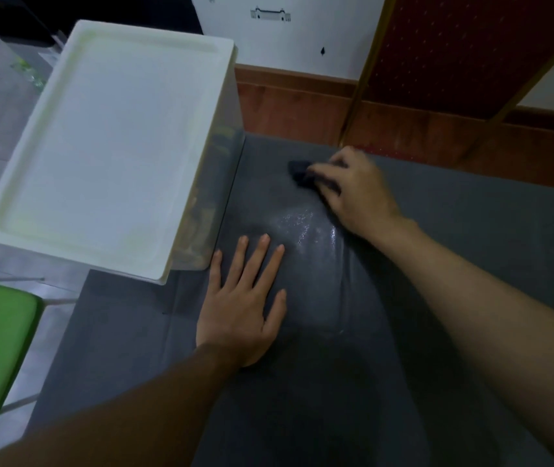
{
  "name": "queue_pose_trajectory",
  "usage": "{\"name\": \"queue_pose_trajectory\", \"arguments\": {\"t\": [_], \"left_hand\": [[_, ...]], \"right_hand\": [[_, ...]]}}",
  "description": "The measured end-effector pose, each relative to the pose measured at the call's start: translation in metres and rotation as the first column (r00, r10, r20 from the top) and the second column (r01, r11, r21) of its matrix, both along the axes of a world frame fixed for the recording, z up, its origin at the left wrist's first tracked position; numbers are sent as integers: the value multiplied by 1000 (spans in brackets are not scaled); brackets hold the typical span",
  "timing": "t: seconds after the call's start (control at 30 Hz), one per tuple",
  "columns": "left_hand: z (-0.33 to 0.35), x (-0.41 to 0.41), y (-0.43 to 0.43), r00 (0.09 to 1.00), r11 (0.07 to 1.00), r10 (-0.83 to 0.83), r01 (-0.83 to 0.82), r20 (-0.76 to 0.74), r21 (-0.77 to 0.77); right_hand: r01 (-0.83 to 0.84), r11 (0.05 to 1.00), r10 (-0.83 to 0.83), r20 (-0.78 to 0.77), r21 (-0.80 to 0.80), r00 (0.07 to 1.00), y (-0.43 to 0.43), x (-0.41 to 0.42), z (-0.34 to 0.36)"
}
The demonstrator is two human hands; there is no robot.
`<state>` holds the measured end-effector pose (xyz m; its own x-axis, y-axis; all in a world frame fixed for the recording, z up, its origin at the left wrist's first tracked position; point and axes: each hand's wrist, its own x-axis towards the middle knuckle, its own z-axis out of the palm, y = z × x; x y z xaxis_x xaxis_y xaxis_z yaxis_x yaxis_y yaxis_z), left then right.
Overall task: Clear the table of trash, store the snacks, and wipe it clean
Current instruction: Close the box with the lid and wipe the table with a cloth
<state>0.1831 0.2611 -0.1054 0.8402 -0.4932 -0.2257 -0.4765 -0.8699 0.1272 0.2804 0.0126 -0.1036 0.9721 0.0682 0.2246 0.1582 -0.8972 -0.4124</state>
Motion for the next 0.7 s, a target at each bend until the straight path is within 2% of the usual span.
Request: {"name": "queue_pose_trajectory", "arguments": {"t": [0.1, 0.13, 0.2, 0.27, 0.33, 0.37, 0.43, 0.5, 0.57, 0.63, 0.7], "left_hand": [[-1, 0, 0, 1000, 1000, 0, 0, 6, 1], [-1, 0, 0, 1000, 1000, 0, 0, 6, 2], [-1, 1, -1, 1000, 1000, 0, 0, 4, 6], [-1, 1, -1, 1000, 1000, 2, -3, 9, 10], [-1, 0, -1, 1000, 1000, 8, -8, 14, 10], [-1, 0, -1, 1000, 1000, 9, -9, 18, 6], [-1, -1, 0, 1000, 1000, 8, -7, 19, -2], [-1, -1, 0, 1000, 1000, 8, -8, 24, -7], [-2, -1, -1, 1000, 1000, 11, -11, 29, -9], [-2, -1, -1, 999, 1000, 9, -9, 31, -5], [-3, -1, -1, 999, 1000, 12, -12, 35, -3]], "right_hand": [[345, 936, -346, 7, 65, 938, -17, 13, -2], [403, 911, -404, -8, 86, 915, -11, 10, -2], [384, 919, -384, -19, 84, 923, 11, -7, -2], [208, 974, -208, -10, 87, 978, 26, -31, -2], [14, 1000, -14, 2, 24, 1000, 19, -47, -5], [1, 1000, -1, 15, -1, 1000, 8, -46, -6], [169, 986, -169, 66, 7, 983, -16, -37, -7], [416, 908, -419, 51, 50, 907, -35, -27, -7], [548, 832, -550, -3, 87, 835, -35, -26, -7], [492, 865, -494, -4, 96, 869, -17, -39, -6], [302, 948, -305, 9, 99, 952, 0, -60, -7]]}}
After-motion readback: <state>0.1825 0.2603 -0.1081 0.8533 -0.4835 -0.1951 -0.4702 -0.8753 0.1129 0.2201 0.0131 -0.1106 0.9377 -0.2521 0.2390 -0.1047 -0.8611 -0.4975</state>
